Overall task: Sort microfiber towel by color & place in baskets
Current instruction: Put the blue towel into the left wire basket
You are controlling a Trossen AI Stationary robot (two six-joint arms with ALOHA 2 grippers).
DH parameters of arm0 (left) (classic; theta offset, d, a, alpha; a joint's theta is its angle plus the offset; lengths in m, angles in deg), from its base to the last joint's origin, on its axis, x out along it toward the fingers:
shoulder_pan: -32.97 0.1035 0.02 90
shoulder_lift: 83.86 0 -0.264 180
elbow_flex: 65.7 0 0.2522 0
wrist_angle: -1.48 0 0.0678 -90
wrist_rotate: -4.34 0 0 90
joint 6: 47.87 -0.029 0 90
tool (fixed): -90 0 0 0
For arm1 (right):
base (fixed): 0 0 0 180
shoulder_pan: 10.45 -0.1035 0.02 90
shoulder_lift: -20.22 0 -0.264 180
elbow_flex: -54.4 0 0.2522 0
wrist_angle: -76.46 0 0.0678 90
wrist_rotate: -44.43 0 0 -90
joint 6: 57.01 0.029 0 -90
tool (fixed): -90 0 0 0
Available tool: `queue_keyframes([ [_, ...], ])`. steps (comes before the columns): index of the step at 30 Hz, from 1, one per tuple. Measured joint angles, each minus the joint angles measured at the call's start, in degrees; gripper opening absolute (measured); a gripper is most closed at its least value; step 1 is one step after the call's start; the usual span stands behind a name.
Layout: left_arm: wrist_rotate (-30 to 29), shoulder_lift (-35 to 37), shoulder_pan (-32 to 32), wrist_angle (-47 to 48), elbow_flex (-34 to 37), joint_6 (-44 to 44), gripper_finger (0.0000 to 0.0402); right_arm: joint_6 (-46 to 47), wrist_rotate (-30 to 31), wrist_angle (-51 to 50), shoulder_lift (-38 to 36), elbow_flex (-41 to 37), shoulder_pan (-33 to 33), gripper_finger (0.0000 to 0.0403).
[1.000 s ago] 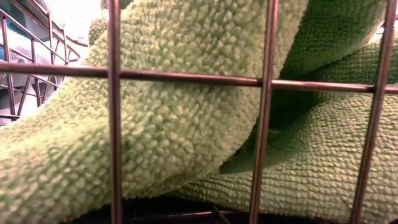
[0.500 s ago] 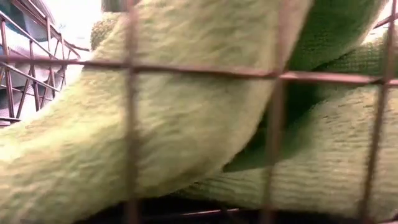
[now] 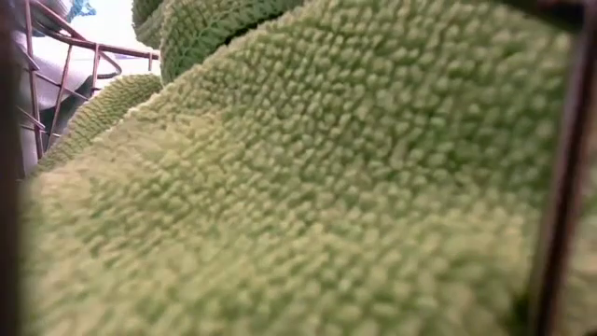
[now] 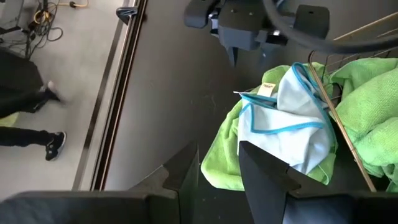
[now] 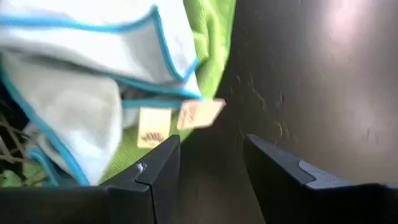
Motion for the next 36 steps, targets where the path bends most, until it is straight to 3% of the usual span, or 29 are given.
queue_keyframes([
  [10, -0.3, 0.8, 0.0, 0.7, 0.0, 0.1, 0.0100, -3.3, 0.1, 0.2, 0.6, 4.5, 1.9, 0.0173],
  [22, -6.2, 4.1, 0.1, 2.3, 0.0, 0.2, 0.0100, -2.8, -4.5, 5.1, 6.9, 4.6, 8.5, 0.0173],
  [36, -8.0, 5.1, 2.3, 2.3, 0.0, 0.3, 0.0100, -3.5, -5.5, -1.2, 12.8, 12.0, 8.6, 0.0173],
])
